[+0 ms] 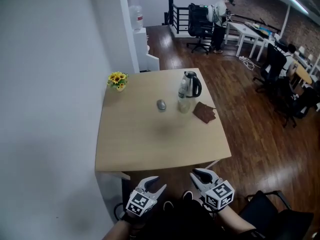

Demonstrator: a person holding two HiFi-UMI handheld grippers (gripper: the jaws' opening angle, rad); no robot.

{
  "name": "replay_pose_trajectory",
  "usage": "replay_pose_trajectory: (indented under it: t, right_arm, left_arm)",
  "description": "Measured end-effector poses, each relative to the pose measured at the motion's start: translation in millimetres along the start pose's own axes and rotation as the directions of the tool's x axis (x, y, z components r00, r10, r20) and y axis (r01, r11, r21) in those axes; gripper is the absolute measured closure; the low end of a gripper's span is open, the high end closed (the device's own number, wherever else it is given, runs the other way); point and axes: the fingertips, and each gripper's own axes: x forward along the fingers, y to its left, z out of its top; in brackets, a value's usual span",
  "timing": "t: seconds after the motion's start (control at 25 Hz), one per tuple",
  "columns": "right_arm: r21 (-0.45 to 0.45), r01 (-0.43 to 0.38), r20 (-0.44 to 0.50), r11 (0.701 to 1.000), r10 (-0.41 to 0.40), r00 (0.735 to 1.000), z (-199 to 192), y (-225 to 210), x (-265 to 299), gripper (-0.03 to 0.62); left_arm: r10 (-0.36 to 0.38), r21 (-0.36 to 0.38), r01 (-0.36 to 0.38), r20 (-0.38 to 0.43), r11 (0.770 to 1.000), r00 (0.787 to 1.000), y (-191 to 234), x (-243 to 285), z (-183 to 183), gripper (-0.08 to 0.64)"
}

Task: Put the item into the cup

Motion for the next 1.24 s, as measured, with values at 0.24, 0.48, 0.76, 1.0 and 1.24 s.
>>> replay_pose_trajectory:
  t: [0.24,0.48,0.76,1.0,1.24]
  right_arm:
    - [-0.059,-0.002,-0.013,0.998,0.001,1.000,-7.4,24.0,-11.8,0.583]
    - [-0.106,0.011,-0.001,0.994,-0.011,1.000,-0.9,30.3,-21.2,0.583]
    - [-0.115,-0.019,0.027,0.993,0.023,0.999,-3.0,41.3,-30.8,0.583]
    - [-0.130,-0.016,0.013,0.991,0.018,1.000,-5.8,42.3,-34.8,0.583]
    - [-0.117,-0.011,0.005,0.993,0.012,1.000,-7.4,38.5,-39.3,0.583]
  left_arm:
    - [0.001,0.007,-0.001,0.032,1.000,0.999,-13.5,-11.0,2.7,0.410]
    - [0.000,0.030,-0.001,0.036,1.000,0.999,-24.1,-19.8,1.5,0.410]
    - [0.018,0.036,-0.019,0.032,0.999,0.999,-31.0,-28.6,-0.2,0.409]
    - [0.026,0.036,-0.028,0.030,0.999,0.999,-33.1,-33.3,-1.2,0.410]
    - [0.030,0.040,-0.030,0.024,0.999,0.999,-35.0,-31.0,-3.5,0.410]
